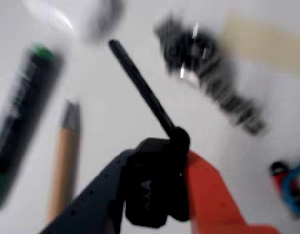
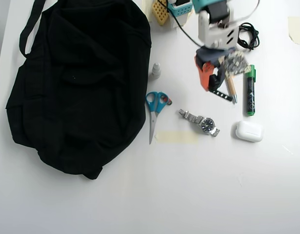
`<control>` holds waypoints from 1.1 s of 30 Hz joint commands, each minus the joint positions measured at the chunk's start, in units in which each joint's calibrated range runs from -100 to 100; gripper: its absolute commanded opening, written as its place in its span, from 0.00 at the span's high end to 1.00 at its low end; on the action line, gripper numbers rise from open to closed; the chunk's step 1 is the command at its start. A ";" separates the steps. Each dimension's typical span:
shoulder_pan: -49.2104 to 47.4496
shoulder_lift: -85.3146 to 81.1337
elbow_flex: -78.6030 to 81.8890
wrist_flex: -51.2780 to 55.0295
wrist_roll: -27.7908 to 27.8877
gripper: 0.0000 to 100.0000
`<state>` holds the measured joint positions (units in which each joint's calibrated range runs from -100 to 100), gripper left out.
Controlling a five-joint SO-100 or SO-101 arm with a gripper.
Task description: Put the black bike light into the black bag
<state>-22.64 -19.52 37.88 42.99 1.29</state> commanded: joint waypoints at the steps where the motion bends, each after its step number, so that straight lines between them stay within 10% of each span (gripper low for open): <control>1: 0.35 -11.02 -9.13 11.70 0.23 0.98; 13: 22.87 -20.32 -13.72 18.51 1.96 0.98; 33: 52.34 -20.23 14.23 -13.45 4.11 0.98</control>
<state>26.17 -38.87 48.98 36.17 5.49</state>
